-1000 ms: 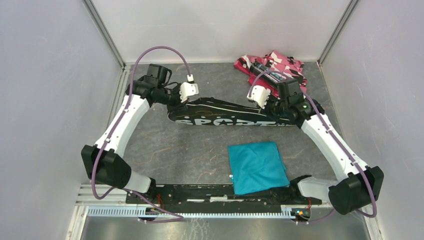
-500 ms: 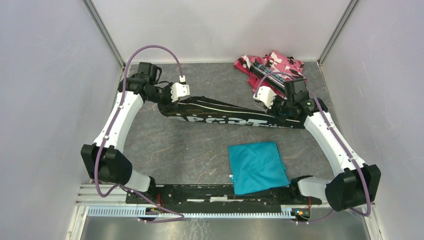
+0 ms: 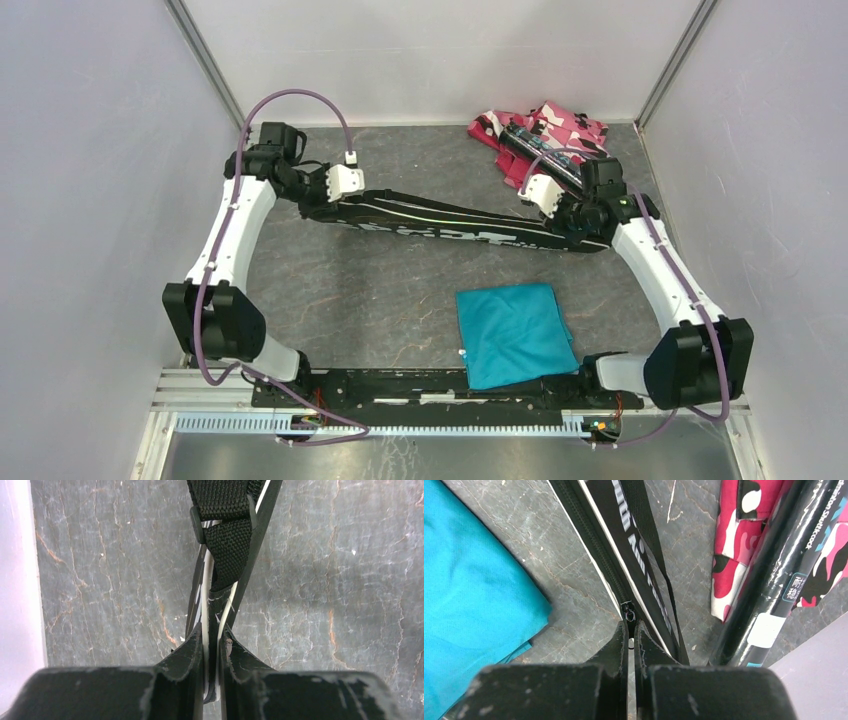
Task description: Pack up the badminton gear
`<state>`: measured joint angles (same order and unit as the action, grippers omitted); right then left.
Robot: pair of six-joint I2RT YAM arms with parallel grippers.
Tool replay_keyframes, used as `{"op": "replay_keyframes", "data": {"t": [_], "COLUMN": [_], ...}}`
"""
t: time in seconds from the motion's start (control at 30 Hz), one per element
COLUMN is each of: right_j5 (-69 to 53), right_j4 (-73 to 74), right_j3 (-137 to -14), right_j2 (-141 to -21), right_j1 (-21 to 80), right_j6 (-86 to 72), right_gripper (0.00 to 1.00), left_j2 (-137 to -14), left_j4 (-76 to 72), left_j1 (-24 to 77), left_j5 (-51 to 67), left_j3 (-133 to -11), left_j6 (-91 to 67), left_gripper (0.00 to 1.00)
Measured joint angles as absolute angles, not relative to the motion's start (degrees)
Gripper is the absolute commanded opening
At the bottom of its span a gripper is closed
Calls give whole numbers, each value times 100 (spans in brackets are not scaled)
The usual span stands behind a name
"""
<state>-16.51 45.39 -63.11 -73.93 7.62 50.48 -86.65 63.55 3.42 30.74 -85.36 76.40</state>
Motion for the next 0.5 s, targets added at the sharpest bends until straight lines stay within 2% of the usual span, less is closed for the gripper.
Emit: {"op": "replay_keyframes", "data": {"t": [0.1, 0.23, 0.5], "right_j5": [-1651, -1789, -2012], "right_j4": [4550, 4571, 4681], "right_j3": [-6285, -6285, -6357], "right_j2": [-7452, -7498, -7612], "right_j1": [646, 626, 589], "right_j6": [5094, 5116, 5059], "right_gripper": [0, 0, 0], "left_j2": [-8676, -8678, -8678], "left_j4": [6420, 6445, 6440], "left_j1": [261, 220, 217], "left_j5": [2969, 2882, 3020], "left_j3": [-8536, -8534, -8523], "left_j6": [7787, 7872, 7832], "left_gripper": [2, 8, 35]}}
